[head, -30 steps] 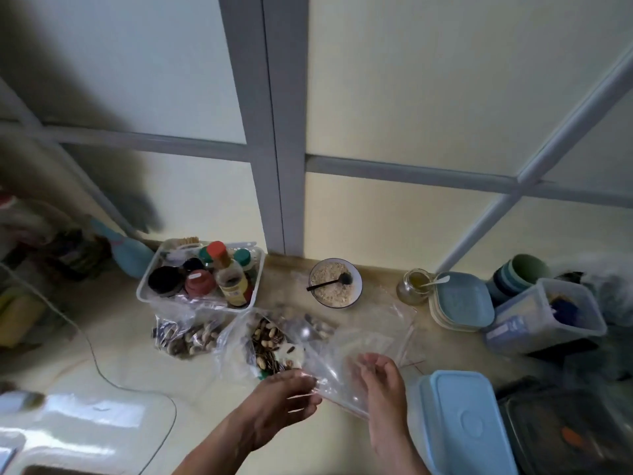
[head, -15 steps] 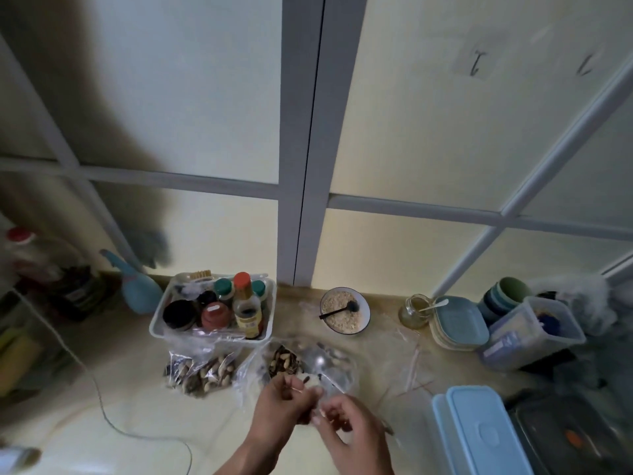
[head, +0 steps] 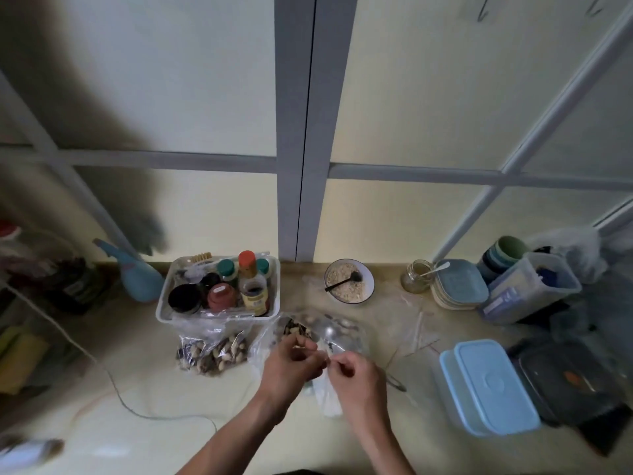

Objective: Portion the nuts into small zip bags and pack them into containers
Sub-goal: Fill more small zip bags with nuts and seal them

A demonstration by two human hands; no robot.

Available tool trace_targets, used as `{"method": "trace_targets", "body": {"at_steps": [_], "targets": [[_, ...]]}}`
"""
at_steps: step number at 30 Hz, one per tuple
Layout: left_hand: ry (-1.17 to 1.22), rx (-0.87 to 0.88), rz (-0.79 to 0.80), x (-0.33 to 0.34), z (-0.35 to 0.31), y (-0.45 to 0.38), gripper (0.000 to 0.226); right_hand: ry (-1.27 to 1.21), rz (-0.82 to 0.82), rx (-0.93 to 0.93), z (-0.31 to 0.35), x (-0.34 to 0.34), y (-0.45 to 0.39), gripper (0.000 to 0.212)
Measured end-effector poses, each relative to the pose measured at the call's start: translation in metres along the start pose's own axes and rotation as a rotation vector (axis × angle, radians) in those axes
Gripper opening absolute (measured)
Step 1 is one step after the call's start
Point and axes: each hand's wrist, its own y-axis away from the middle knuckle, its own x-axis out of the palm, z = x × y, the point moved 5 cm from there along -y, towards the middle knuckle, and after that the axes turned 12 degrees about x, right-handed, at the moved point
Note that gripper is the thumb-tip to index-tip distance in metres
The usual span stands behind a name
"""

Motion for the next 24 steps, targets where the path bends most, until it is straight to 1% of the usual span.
{"method": "trace_targets", "body": {"at_steps": [2,7,11,15,18,20,22,24], "targets": [[-0.022,-0.016,0.011,0.002,-0.002,-0.005,0.012,0.003,-0.007,0.026,0.005,0.000,-0.008,0.012],[-0.063,-0.042,0.059,0.008,-0.015,-0.017,0.021,0.018,0.036,0.034,0.026,-0.001,-0.024,0.011],[-0.141,-0.028,0.025,0.005,-0.018,-0.029,0.022,0.017,0.052,0.062,0.035,0.001,-0.031,0.005],[-0.147,-0.026,-0.014,0.000,-0.016,-0.032,0.025,0.003,0.059,0.062,0.036,0.007,-0.028,0.007],[-0.122,-0.008,0.027,-0.005,-0.016,-0.029,0.018,-0.023,0.124,0.060,0.028,0.011,-0.029,0.013],[-0.114,-0.008,0.058,-0.009,-0.016,-0.025,0.018,-0.063,0.217,0.077,0.021,0.013,-0.028,0.014],[-0.136,-0.016,0.074,-0.012,-0.016,-0.020,0.017,-0.098,0.285,0.099,0.013,0.013,-0.026,0.013],[-0.186,-0.013,0.077,-0.012,-0.016,-0.016,0.015,-0.091,0.302,0.102,0.009,0.014,-0.023,0.012]]}}
